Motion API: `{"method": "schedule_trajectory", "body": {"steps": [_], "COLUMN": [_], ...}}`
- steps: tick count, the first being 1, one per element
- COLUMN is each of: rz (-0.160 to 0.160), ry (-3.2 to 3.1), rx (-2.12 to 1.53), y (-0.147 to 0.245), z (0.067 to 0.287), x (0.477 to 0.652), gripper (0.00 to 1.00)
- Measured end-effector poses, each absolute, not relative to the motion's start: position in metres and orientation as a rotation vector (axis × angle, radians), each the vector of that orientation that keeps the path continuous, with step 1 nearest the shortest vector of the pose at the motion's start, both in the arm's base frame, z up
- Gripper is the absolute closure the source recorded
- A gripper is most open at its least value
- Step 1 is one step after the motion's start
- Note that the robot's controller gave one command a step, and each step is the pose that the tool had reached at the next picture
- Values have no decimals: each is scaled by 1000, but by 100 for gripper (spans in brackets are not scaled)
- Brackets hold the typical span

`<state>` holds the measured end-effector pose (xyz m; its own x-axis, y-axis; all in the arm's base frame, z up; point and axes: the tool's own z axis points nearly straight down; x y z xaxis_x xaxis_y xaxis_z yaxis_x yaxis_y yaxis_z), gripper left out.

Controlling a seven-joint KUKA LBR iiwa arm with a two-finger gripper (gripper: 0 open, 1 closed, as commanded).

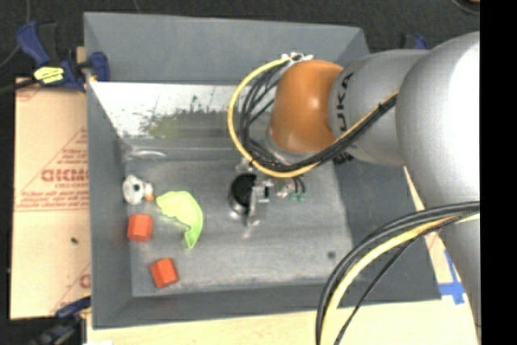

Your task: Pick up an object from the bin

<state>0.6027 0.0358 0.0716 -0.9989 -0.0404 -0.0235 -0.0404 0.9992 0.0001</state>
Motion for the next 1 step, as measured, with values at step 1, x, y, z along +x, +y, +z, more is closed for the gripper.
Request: {"method": "schedule_trajectory", "body": {"steps": [1], "rz": [1], "ry": [3117], "rx": [-64], "y": [36], "z": [72], "x": [603], "gripper": [100]}}
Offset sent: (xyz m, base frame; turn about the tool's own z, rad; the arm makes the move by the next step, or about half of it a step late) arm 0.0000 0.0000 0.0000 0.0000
